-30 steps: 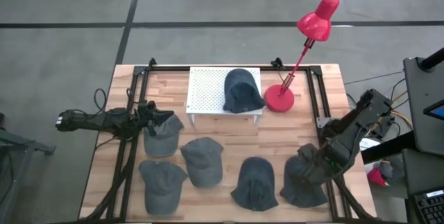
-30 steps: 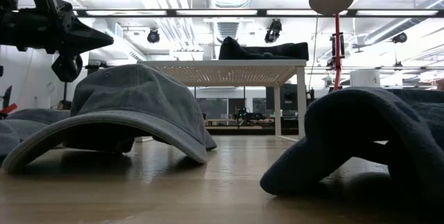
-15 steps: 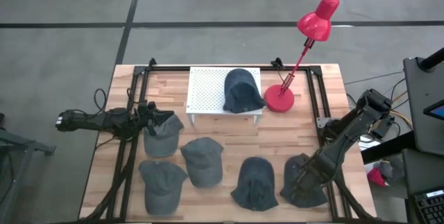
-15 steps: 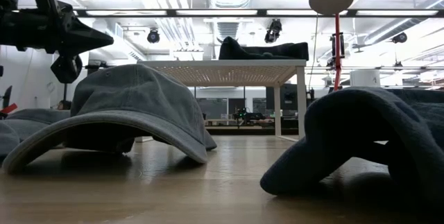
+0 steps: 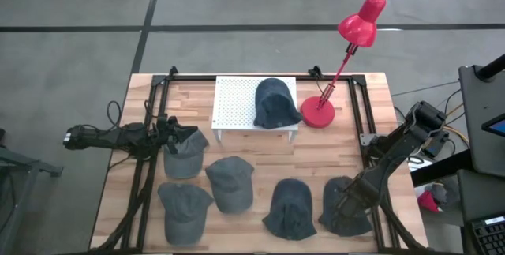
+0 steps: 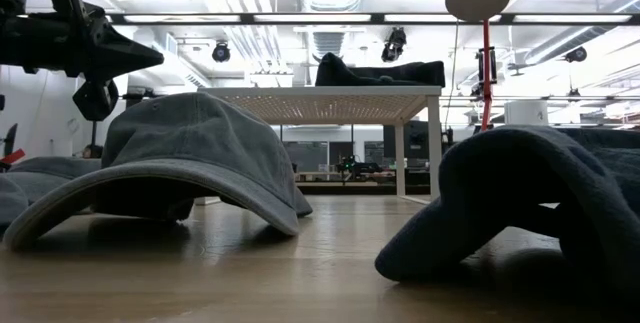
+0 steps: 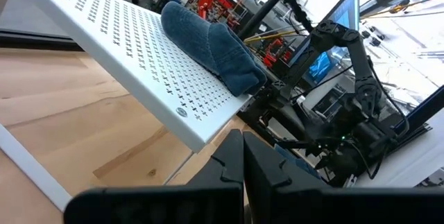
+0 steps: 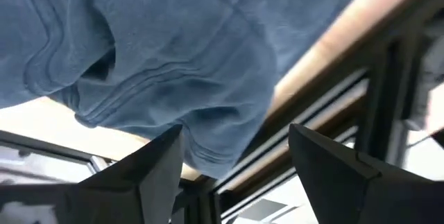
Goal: Pick & Place hat
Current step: Stack the right blue cap on the other blue cap on the shelf
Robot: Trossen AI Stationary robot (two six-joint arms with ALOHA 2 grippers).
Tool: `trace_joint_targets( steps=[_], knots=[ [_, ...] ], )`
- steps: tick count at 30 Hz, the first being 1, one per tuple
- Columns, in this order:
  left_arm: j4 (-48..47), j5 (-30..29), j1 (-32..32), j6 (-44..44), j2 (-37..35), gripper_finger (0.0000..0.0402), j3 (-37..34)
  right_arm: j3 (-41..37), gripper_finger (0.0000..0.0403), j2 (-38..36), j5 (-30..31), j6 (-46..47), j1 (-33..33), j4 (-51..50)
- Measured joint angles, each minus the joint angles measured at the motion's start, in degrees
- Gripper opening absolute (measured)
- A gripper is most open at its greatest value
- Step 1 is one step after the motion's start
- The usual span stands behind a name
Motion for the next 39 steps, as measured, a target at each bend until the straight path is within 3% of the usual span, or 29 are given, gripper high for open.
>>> trace_joint_targets(
  steps=[7, 12, 18, 27, 32, 39],
  knots=[
    [0.00, -0.02, 0.02, 0.02, 0.01, 0.0000, 0.00, -6.80, 0.0270, 0.11, -0.86, 4.24, 0.07, 7.43],
    [0.00, -0.29, 0.00, 0.04, 0.02, 0.0000, 0.00, -10.61, 0.0252, 0.12, -1.14, 5.69, 0.04, 12.92],
    [0.02, -0.44, 0.02, 0.02, 0.02, 0.0000, -0.02, -12.14, 0.0193, 0.10, -1.68, 6.99, 0.05, 15.06],
    [0.09, -0.91, 0.00, -0.05, 0.02, 0.0000, -0.04, -11.00, 0.0072, 0.02, -1.39, 6.80, 0.04, 15.13],
    [0.11, -2.48, 0.00, -0.07, 0.00, 0.0000, -0.04, -8.13, 0.0020, -0.37, -0.35, 4.69, 0.06, 11.46],
    [0.11, -2.84, 0.00, -0.09, 0.02, 0.0000, -0.04, 1.63, 0.0016, -1.73, 0.80, -1.37, -0.04, -4.07]
  ],
)
